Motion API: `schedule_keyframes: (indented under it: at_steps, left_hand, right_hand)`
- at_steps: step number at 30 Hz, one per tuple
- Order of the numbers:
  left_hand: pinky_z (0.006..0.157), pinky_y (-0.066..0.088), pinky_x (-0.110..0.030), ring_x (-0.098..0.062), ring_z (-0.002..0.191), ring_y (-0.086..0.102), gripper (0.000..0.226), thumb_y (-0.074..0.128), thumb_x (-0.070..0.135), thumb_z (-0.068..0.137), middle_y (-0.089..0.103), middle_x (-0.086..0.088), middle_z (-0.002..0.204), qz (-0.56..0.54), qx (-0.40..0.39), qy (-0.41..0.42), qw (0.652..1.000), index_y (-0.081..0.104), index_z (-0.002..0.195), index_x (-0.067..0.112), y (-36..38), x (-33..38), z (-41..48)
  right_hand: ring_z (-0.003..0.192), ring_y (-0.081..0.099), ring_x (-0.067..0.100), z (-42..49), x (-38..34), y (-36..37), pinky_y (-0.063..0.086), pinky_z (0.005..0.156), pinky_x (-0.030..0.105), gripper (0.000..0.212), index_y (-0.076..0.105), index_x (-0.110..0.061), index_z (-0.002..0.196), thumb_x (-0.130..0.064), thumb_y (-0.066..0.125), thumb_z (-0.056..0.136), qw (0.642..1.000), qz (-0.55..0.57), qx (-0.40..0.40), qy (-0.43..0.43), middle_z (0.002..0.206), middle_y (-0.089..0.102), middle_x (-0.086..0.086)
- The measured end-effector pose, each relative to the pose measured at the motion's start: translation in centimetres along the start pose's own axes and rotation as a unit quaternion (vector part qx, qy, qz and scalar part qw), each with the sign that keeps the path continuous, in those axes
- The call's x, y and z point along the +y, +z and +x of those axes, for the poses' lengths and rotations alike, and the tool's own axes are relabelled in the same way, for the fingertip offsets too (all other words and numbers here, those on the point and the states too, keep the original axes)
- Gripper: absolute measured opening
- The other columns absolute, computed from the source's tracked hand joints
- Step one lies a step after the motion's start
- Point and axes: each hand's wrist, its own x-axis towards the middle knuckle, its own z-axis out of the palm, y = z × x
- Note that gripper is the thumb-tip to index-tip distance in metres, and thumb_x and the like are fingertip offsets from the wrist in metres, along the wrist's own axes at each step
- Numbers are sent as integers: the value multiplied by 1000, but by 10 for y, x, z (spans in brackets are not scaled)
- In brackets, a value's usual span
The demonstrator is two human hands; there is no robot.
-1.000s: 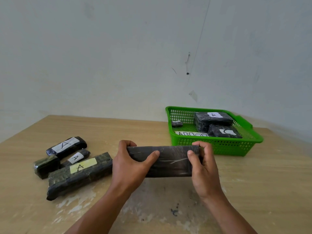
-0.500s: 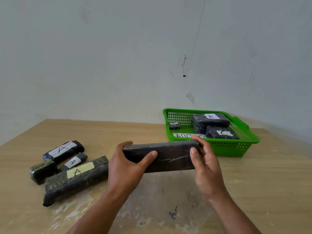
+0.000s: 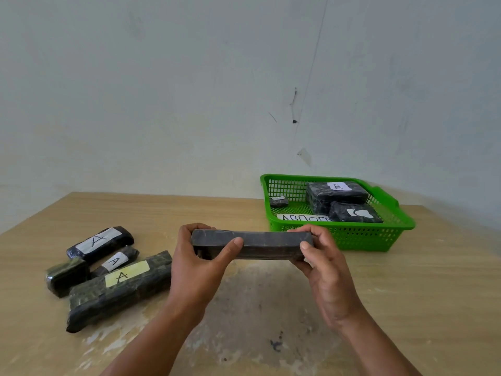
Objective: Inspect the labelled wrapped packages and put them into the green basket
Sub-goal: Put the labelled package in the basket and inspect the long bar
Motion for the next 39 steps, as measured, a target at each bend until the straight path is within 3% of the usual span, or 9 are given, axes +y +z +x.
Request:
schedule_keyframes:
  at_steps: [6, 11, 16, 21, 25, 31, 34, 37, 39]
  left_hand:
    - [79, 51, -26, -16, 103, 63, 54, 93, 29, 68, 64, 1, 115, 6, 5, 8, 1000, 54, 106, 30, 0, -3, 2]
    - [92, 58, -39, -17, 106, 65, 59, 93, 38, 61, 64, 5, 117, 8, -9, 20, 1000, 55, 105, 35, 1, -5, 0]
    - [99, 55, -43, -24, 110, 62, 37, 78, 40, 83, 62, -1, 117, -30, -62, 47, 997, 58, 111, 28, -1, -7, -1]
    - [109, 48, -51, -27, 117, 58, 24, 50, 35, 87, 61, -5, 124, -62, -72, 46, 994, 60, 107, 25, -1, -9, 1]
    - [111, 46, -55, -26, 118, 58, 21, 50, 35, 89, 62, -2, 124, -61, -67, 56, 994, 60, 106, 29, -1, -11, 2]
    - [92, 52, -24, 5, 97, 64, 49, 67, 36, 81, 62, 10, 113, -124, -51, 73, 988, 53, 126, 21, -1, -8, 2]
    - [86, 53, -20, -1, 94, 66, 60, 79, 39, 67, 69, 12, 98, -206, -47, 52, 976, 59, 120, 19, -3, -6, 8]
    - [91, 52, -24, -9, 98, 64, 57, 83, 33, 61, 67, 2, 103, -266, -43, 53, 962, 66, 114, 21, -7, -2, 12]
    - [96, 54, -33, -12, 101, 65, 60, 83, 27, 62, 67, 2, 106, -284, -55, 65, 955, 65, 119, 19, -8, 1, 13]
  right_hand:
    - [98, 66, 21, 0, 2, 2, 54, 89, 47, 15, 68, -24, 99, -19, 58, 89, 1000, -6, 21, -8, 113, 73, 7]
    - [101, 67, 20, 0, -4, 3, 54, 86, 39, 15, 70, -25, 91, -17, 58, 89, 999, 23, 34, -8, 115, 74, 11]
    - [96, 69, 13, 1, -5, 1, 53, 83, 39, 37, 68, -25, 84, 1, 50, 103, 998, 17, 63, 2, 109, 76, 8]
    - [100, 68, 17, 1, -6, -2, 55, 87, 39, 5, 65, -24, 91, -22, 70, 88, 999, -9, 47, 0, 111, 75, 8]
    - [101, 68, 17, 0, 0, -2, 55, 87, 34, 23, 61, -25, 93, -24, 77, 76, 996, -74, 47, -21, 108, 74, 5]
    - [116, 64, 33, 0, 5, -7, 54, 102, 59, 29, 57, -27, 83, -35, 79, 65, 999, -42, 18, 11, 114, 69, 8]
    - [122, 57, 43, -2, 8, -6, 48, 105, 69, 24, 57, -30, 80, -35, 78, 69, 998, -48, -13, 33, 117, 66, 10]
    - [116, 61, 39, -5, 10, 0, 52, 104, 62, 22, 60, -30, 89, -38, 77, 76, 995, -85, -27, 37, 111, 68, 4]
    - [106, 67, 26, -5, 13, 3, 60, 92, 42, 18, 63, -28, 98, -30, 78, 88, 989, -140, -27, 27, 103, 71, -3]
